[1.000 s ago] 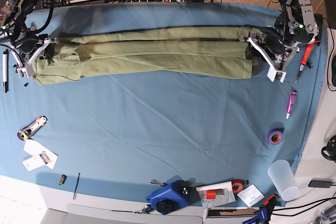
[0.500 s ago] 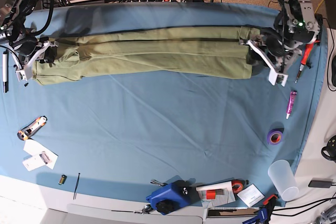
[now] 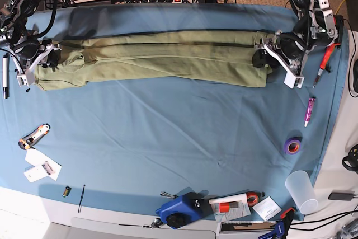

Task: Layout the t-shirt on the table in an organized manner, then fold the t-shirt properly
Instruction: 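Fold the hem edge over toward the collar edge with both grippers, then fold the shirt's end held by the left gripper over toward the right gripper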

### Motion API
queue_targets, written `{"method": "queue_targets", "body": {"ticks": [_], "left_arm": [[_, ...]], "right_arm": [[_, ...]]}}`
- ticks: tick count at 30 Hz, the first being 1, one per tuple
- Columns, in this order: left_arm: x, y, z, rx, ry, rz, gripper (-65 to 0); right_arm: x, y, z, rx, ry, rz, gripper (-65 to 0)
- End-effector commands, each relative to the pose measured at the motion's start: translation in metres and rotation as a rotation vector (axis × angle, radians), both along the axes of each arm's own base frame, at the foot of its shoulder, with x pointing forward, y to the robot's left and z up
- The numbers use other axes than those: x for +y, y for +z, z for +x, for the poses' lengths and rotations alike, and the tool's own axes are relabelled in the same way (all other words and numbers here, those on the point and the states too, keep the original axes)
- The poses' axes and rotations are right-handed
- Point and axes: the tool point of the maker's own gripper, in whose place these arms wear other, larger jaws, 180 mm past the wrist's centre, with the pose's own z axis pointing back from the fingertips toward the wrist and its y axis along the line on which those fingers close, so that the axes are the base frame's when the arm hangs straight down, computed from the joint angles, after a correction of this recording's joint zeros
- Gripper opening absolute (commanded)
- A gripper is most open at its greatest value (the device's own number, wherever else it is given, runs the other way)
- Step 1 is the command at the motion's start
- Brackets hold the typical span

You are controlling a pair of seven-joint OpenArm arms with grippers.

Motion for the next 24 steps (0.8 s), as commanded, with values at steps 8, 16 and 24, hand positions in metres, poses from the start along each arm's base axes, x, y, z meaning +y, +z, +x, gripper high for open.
{"method": "queue_targets", "body": {"ticks": [8, 16, 24], "left_arm": [[-0.014, -0.013, -0.038, 0.161, -0.133, 0.024, -56.9], [-0.001, 0.027, -0.011, -0.006, -0.139, 0.169, -65.0], [0.061, 0.056, 0.014, -0.113, 0.03, 0.308, -65.0]], "right_arm": [[-0.006, 0.017, 0.012, -0.068, 0.002, -0.02, -51.6], [-0.006, 0.017, 0.012, -0.068, 0.002, -0.02, -51.6], [-0.006, 0.021, 0.016, -0.097, 0.001, -0.017, -51.6]]}}
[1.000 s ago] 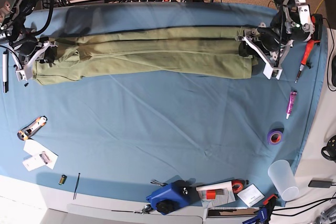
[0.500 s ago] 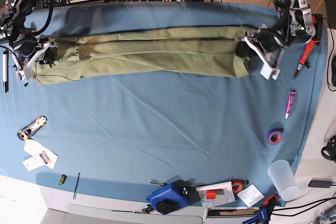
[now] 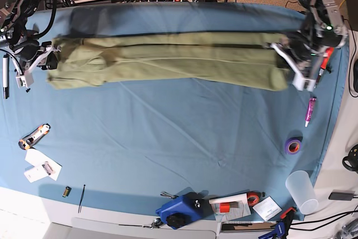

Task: Layout the t-shirt on the table in an organized manner, then fold the t-shirt properly
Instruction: 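Fold the shirt's end held by the left gripper over toward the right gripper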

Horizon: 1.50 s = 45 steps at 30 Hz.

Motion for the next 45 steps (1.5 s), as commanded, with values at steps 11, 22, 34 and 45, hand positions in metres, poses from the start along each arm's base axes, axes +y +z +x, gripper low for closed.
{"method": "queue_targets", "body": {"ticks": [11, 22, 34, 45], "left_arm": [[0.041, 0.042, 0.006, -0.119, -0.025, -0.015, -65.0], [-0.063, 0.121, -0.01, -0.417, -0.27, -0.158, -65.0], [-0.158, 0.089, -0.009, -0.325, -0.385, -0.154, -65.0], [-0.236, 0.092, -0.006, -0.385, -0.453, -0.112, -65.0]], "right_arm": [[-0.004, 0.037, 0.036, -0.156, 0.0, -0.009, -51.6], [-0.004, 0.046, 0.046, -0.192, 0.0, -0.01, -51.6], [-0.004, 0.046, 0.046, -0.191, 0.0, -0.009, -51.6], [-0.003, 0.046, 0.046, -0.191, 0.0, -0.007, -51.6]]}}
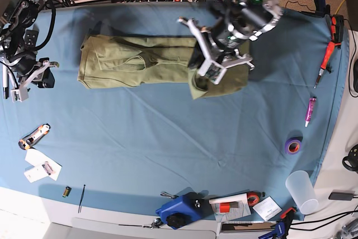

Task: Layout the t-shirt on the table in an organized manner, then fold the t-shirt properly
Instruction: 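Fold the shirt's end held by the left gripper over toward the right gripper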

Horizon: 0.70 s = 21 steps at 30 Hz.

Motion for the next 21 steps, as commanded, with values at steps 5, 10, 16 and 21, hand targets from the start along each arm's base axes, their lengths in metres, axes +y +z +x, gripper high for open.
{"method": "queue_targets", "body": {"ticks": [5, 10, 16, 21], "left_arm": [[-0.031, -0.011, 0.009, 0.02, -0.036, -0.03, -65.0], [-0.043, -0.03, 0.016, 0.072, -0.051, -0.023, -65.0], [-0.046, -0.031, 0.016, 0.079, -0.056, -0.031, -59.4], [-0.052, -0.013, 0.002, 0.133, -0.101, -0.097, -40.3]], "right_arm": [[-0.006, 0.017, 0.008, -0.054, 0.002, -0.02, -51.6], [-0.006, 0.017, 0.008, -0.054, 0.002, -0.02, -51.6], [-0.006, 0.018, 0.009, -0.057, 0.002, -0.019, -51.6], [-0.006, 0.018, 0.009, -0.063, 0.002, -0.019, -51.6]]}}
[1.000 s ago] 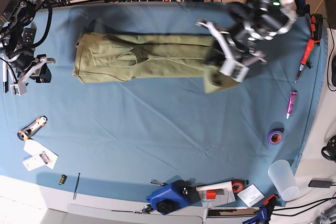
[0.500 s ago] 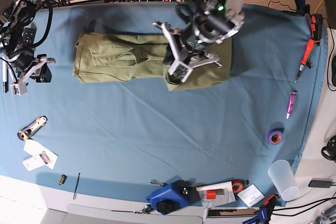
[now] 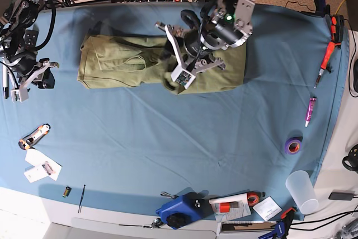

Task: Layout the t-shirt on the table in an organized manner, then fold the t-shirt properly
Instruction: 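Fold the shirt's end held by the left gripper over toward the right gripper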

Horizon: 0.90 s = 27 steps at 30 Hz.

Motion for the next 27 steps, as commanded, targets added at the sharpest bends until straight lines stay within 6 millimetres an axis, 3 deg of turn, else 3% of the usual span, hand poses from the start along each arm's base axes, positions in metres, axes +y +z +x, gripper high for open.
{"method": "queue_targets", "body": {"ticks": [1, 4, 6, 13, 23, 25, 27], "left_arm": [[-0.006, 0.03, 0.006, -0.068, 0.003, -0.073, -40.3], [0.003, 0.07, 0.006, -0.192, 0.028, -0.112, -40.3], [0.015, 0.081, 0.009, -0.252, 0.082, -0.092, -40.5], [0.075, 0.028, 0.023, -0.222, 0.233, 0.222, -41.0], [0.122, 0.01, 0.021, -0.192, 0.316, 0.465, -41.0], [0.127, 0.009, 0.021, -0.2, 0.326, 0.491, -41.0], [0.128, 0.008, 0.019, -0.194, 0.327, 0.499, -40.9]], "right_arm": [[-0.006, 0.017, 0.008, -0.056, 0.002, -0.02, -51.6], [-0.005, 0.018, 0.008, -0.056, 0.003, -0.019, -51.6], [-0.005, 0.017, 0.008, -0.055, 0.002, -0.019, -51.6], [-0.006, 0.018, 0.008, -0.054, 0.003, -0.022, -51.6], [0.008, 0.028, 0.013, -0.105, 0.049, 0.051, -51.6], [0.011, 0.023, 0.009, -0.068, 0.06, 0.066, -47.0], [0.01, 0.017, 0.003, -0.018, 0.063, 0.058, -35.9]]}}
